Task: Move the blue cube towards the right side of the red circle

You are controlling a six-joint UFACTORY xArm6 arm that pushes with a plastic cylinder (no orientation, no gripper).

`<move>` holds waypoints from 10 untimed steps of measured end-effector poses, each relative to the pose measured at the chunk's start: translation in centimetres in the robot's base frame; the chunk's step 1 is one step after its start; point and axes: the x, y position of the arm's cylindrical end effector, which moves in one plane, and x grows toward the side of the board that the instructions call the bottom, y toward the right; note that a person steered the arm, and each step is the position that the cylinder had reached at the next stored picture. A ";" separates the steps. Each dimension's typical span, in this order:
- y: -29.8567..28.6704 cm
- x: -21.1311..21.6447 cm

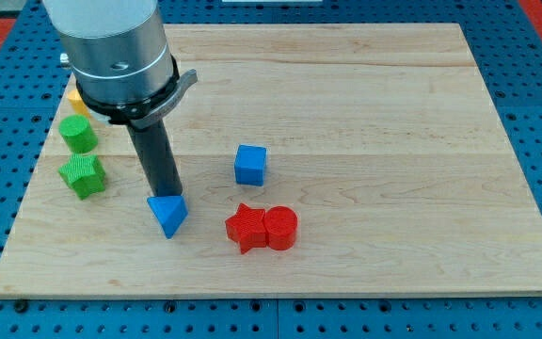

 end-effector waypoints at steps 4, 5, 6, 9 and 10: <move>1.2 2.0; 0.8 -1.8; 4.8 -3.5; 19.8 -4.4; 19.5 -1.3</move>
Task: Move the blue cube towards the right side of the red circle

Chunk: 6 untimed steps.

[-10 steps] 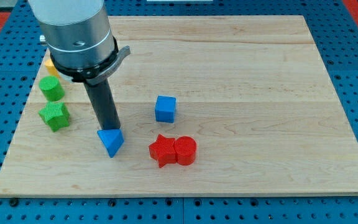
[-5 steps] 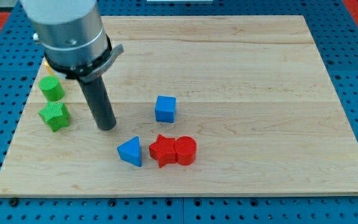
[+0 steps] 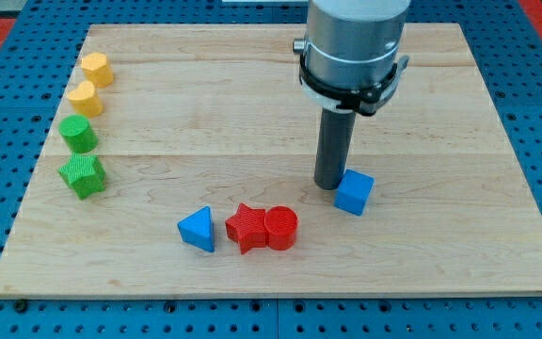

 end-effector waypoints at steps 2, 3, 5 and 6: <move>2.6 -1.1; 5.2 1.3; 8.4 4.6; 4.4 5.8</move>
